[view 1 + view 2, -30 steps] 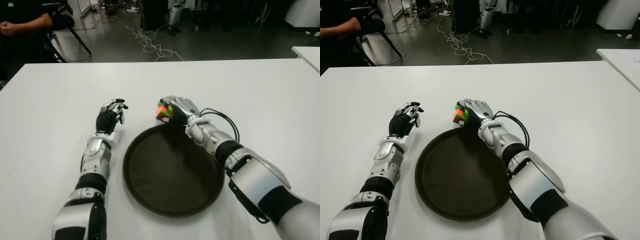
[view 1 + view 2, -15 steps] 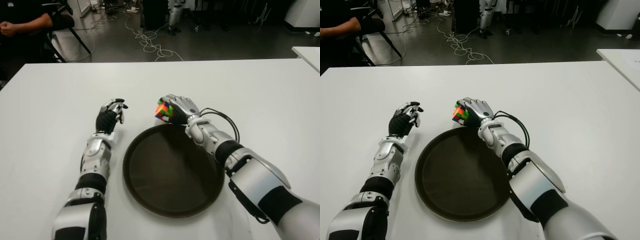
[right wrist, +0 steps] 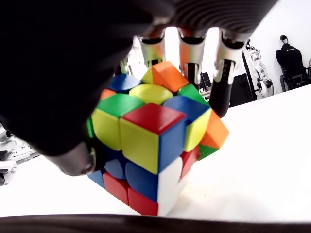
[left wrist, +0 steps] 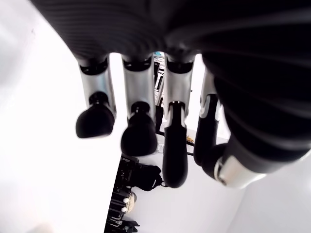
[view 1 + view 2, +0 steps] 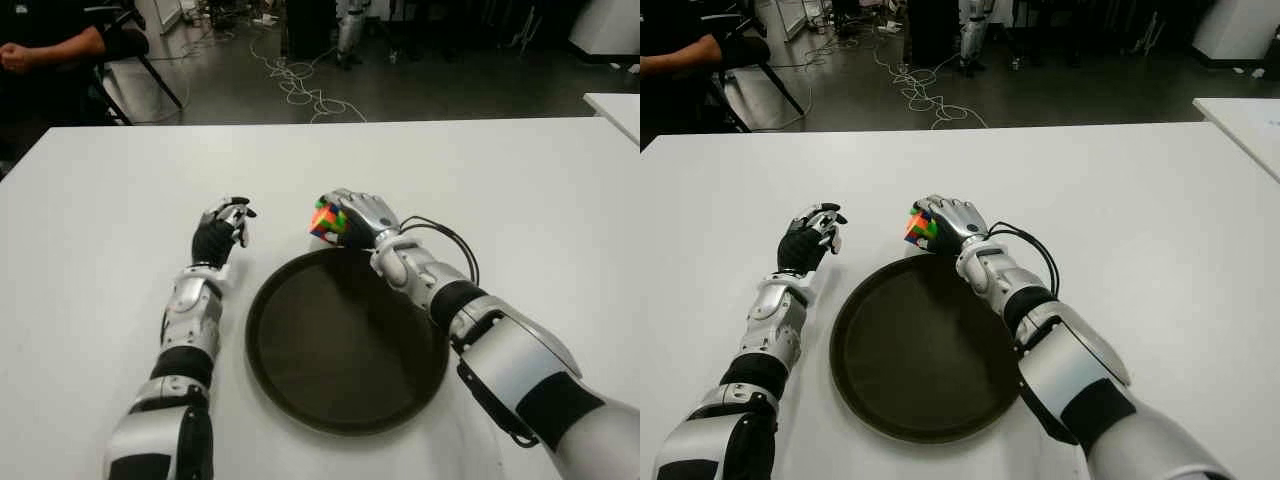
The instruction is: Pick up the Rubik's Cube and put it in the plate
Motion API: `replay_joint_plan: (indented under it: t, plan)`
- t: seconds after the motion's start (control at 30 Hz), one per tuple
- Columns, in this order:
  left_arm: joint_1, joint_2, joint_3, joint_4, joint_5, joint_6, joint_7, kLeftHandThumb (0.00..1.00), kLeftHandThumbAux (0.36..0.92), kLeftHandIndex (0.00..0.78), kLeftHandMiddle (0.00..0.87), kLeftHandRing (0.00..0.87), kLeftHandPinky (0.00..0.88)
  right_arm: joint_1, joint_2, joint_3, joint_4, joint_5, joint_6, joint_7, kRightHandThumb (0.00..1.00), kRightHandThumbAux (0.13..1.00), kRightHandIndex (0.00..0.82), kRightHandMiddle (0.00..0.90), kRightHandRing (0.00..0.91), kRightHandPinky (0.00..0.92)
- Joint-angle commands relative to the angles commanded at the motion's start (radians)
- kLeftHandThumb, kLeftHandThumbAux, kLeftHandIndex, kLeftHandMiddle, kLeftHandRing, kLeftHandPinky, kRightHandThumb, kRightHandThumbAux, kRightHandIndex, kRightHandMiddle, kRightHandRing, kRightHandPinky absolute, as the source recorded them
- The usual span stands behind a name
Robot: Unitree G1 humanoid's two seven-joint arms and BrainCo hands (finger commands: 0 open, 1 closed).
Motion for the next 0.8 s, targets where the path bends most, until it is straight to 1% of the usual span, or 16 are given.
replay_joint_plan:
  t: [0.2, 0.4, 0.5, 0.63, 0.8]
  plan:
    - [-0.003, 0.0, -0.001, 0.004, 0.003, 0.003, 0.006, 0.853, 0.657, 0.426, 0.558, 0.782, 0.799, -0.002, -0.001, 0.002, 0.0, -0.001, 0.005, 0.001, 0.942, 0.668, 0.372, 0.478, 0.506, 0.462]
    - [-0.002, 0.0, -0.004, 0.006, 0.012, -0.007, 0.013, 0.853, 0.658, 0.425, 0.56, 0.778, 0.795, -0.014, -0.012, -0.008, 0.0, 0.007, 0.004, 0.004, 0.942, 0.668, 0.372, 0.478, 0.51, 0.475]
    - [-0.003, 0.0, -0.003, 0.008, 0.013, -0.007, 0.015, 0.853, 0.657, 0.425, 0.559, 0.776, 0.795, -0.039, -0.037, -0.032, -0.006, 0.026, -0.011, 0.006, 0.942, 0.668, 0.373, 0.48, 0.512, 0.485]
    - [-0.004, 0.001, -0.003, 0.011, 0.014, -0.008, 0.015, 0.854, 0.658, 0.425, 0.559, 0.774, 0.797, -0.057, -0.057, -0.056, -0.012, 0.039, -0.022, 0.0, 0.942, 0.668, 0.37, 0.482, 0.516, 0.505]
    - [-0.003, 0.003, -0.007, 0.009, 0.018, -0.016, 0.013, 0.853, 0.658, 0.422, 0.558, 0.77, 0.794, -0.082, -0.085, -0.098, -0.033, 0.057, -0.043, -0.042, 0.94, 0.671, 0.355, 0.489, 0.529, 0.551]
